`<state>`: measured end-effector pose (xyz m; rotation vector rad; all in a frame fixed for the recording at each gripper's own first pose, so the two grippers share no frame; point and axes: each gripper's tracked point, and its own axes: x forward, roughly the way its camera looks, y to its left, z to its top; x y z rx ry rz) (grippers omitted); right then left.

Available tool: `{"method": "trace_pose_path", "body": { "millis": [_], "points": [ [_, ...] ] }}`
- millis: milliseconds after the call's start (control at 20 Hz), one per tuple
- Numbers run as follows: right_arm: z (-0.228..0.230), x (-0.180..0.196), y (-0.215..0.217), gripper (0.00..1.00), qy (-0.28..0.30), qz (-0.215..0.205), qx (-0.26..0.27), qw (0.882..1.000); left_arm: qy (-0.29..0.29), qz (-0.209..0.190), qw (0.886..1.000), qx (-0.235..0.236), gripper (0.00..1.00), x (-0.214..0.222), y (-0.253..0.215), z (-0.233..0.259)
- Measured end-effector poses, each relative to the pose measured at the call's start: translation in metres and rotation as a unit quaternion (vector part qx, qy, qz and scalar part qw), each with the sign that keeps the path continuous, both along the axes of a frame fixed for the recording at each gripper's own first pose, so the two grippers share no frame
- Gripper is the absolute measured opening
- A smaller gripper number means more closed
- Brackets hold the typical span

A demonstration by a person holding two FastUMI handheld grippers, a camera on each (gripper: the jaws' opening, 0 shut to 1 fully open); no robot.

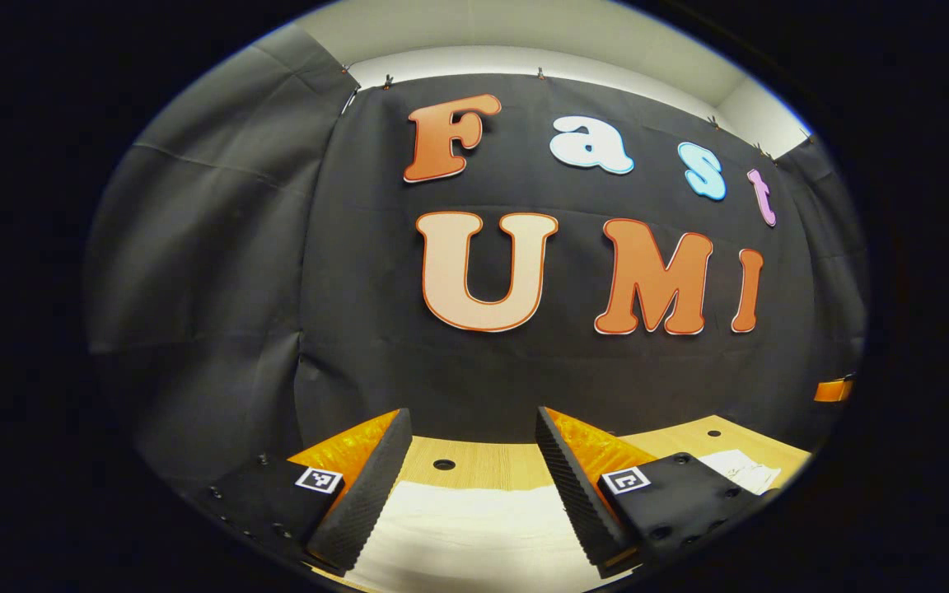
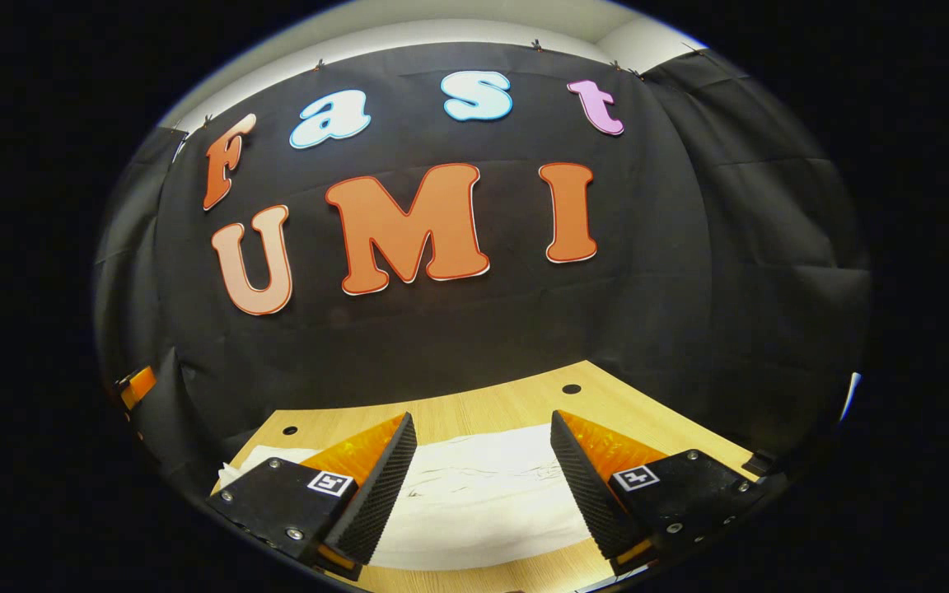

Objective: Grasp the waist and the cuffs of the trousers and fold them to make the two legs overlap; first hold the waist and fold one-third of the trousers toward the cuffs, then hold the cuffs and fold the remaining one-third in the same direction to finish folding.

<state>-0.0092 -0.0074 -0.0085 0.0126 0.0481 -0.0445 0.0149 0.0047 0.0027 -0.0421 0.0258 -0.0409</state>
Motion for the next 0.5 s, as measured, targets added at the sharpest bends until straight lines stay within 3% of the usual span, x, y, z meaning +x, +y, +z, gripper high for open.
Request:
{"method": "trace_pose_path", "body": {
  "millis": [300,500],
  "points": [
    [-0.027,0.011,-0.018,0.99,0.043,-0.012,0.06,0.997,0.008,0.018,1.0,0.0,0.99,-0.001,0.006,-0.006],
    [-0.06,0.024,-0.048,0.99,0.094,-0.03,0.151,0.984,0.012,0.032,0.999,0.007,0.99,0.003,0.001,-0.008]
  ]
}}
